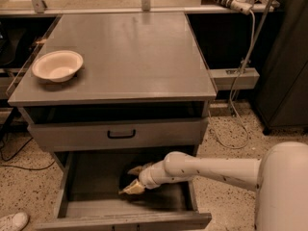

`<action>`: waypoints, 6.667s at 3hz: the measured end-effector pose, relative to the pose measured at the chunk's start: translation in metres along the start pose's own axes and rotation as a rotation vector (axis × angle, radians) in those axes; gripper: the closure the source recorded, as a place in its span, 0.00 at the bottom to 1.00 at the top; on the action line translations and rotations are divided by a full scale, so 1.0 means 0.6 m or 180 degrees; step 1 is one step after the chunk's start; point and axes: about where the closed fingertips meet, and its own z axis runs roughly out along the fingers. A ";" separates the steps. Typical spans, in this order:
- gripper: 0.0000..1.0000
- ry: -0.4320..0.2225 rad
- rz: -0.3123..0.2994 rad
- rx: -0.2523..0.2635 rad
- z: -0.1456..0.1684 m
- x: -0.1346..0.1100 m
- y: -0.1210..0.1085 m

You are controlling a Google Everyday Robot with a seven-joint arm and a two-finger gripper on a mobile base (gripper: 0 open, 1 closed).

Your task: Pick sponge from middle drawer and place on counter

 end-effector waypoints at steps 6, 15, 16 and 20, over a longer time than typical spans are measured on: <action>1.00 0.0403 0.0215 0.0860 -0.353 -0.138 0.065; 1.00 0.0314 -0.0321 0.1409 -0.644 -0.456 -0.064; 1.00 0.0251 -0.0356 0.1359 -0.648 -0.492 -0.119; 1.00 0.0058 -0.0471 0.0699 -0.508 -0.553 -0.261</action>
Offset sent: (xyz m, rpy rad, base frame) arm -0.0499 -0.0917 0.1282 -0.1133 -0.0200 -0.2207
